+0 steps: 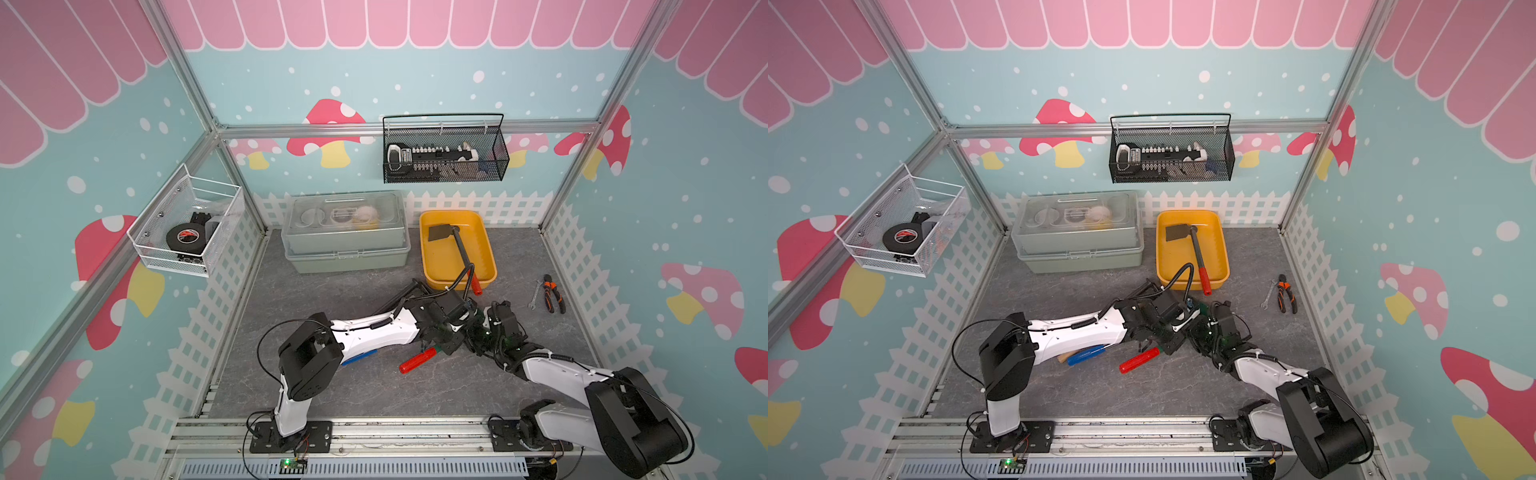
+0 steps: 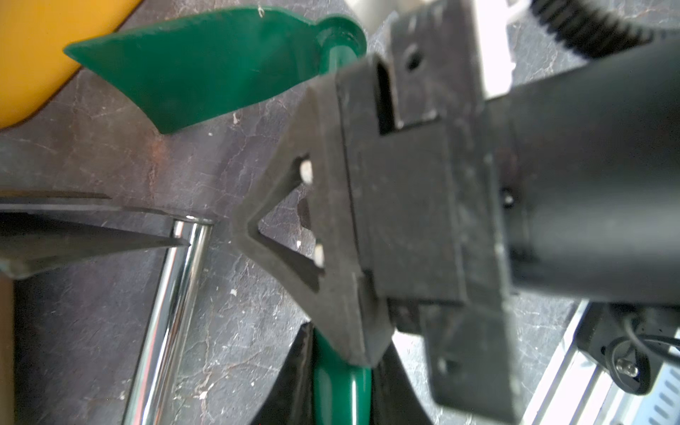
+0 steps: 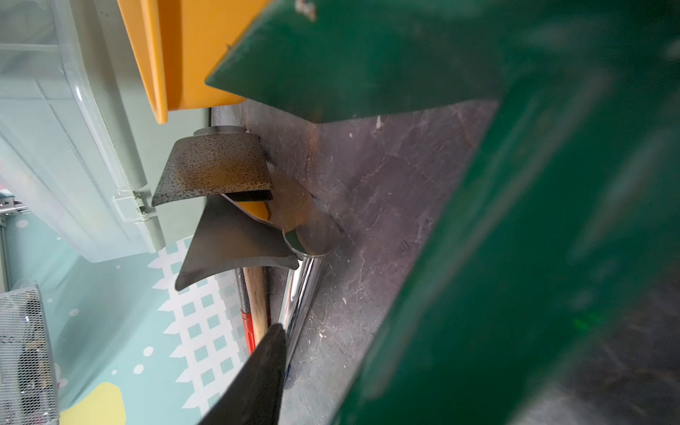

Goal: Put the small hoe into the storage box
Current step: Pick up the hoe from the center of the board.

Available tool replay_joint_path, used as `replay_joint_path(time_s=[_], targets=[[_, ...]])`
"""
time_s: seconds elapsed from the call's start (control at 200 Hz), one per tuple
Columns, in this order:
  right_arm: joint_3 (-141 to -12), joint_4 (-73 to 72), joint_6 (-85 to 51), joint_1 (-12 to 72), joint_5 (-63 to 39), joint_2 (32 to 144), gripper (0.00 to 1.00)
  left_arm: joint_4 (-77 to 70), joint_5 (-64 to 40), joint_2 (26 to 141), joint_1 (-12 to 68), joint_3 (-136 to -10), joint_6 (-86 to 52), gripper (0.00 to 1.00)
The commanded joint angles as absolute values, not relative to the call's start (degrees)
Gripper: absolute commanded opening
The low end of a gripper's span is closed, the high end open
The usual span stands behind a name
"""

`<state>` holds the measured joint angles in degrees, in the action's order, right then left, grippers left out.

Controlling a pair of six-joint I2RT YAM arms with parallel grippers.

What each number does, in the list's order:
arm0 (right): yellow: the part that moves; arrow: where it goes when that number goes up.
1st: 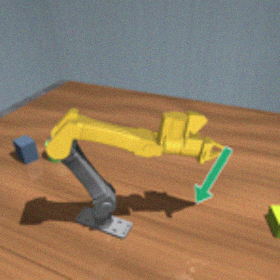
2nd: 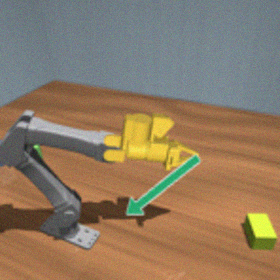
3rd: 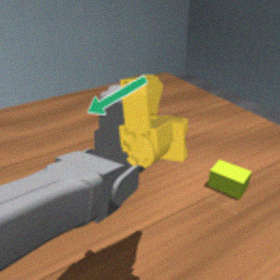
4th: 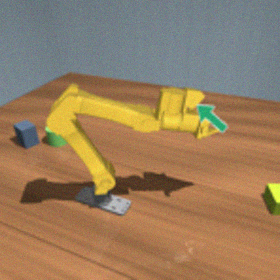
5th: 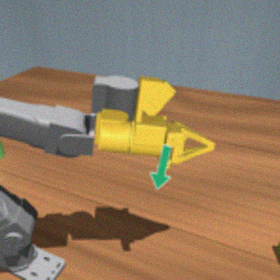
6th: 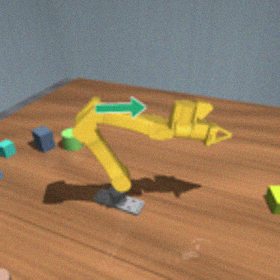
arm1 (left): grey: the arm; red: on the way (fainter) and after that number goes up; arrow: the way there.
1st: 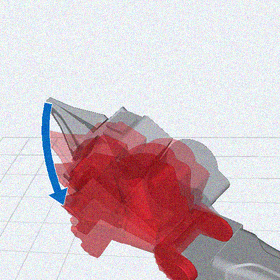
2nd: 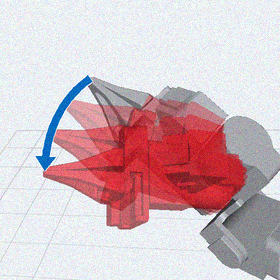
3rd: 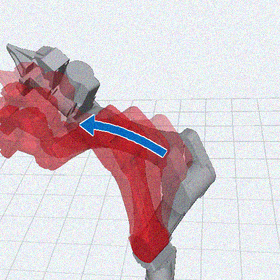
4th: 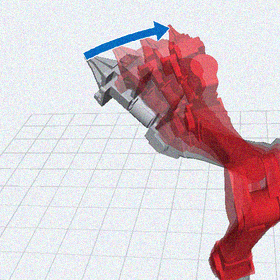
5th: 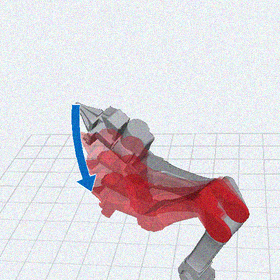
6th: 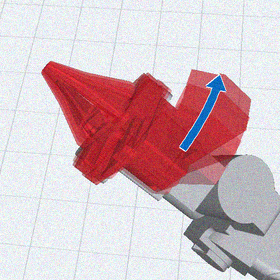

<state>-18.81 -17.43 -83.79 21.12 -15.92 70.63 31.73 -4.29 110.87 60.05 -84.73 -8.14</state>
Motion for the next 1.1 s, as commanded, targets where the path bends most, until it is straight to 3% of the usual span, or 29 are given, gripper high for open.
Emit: replay_joint_path(time_s=[0.0, 0.485, 0.655, 0.781, 1.091], targets=[[-18.03, -20.47, -85.66, 21.70, -14.33, 69.44, 0.37, 28.19, -6.54, 111.25, 61.40, -85.47, -8.22, 0.00], [-15.82, -18.60, -87.59, 21.80, -11.26, 64.12, 0.14, 26.83, -6.10, 110.75, 62.56, -82.33, -10.44, 0.00], [-16.41, -15.79, -87.33, 21.80, -10.55, 61.43, 0.09, 28.33, -6.48, 109.80, 62.58, -81.18, -12.06, 0.33], [-17.52, -12.78, -86.29, 21.88, -10.06, 59.20, 0.07, 28.66, -6.28, 108.19, 62.52, -79.10, -12.95, 0.46], [-18.96, -9.16, -85.17, 22.80, -9.40, 56.53, 0.05, 28.93, -6.82, 106.02, 62.53, -76.60, -14.14, 0.49]])
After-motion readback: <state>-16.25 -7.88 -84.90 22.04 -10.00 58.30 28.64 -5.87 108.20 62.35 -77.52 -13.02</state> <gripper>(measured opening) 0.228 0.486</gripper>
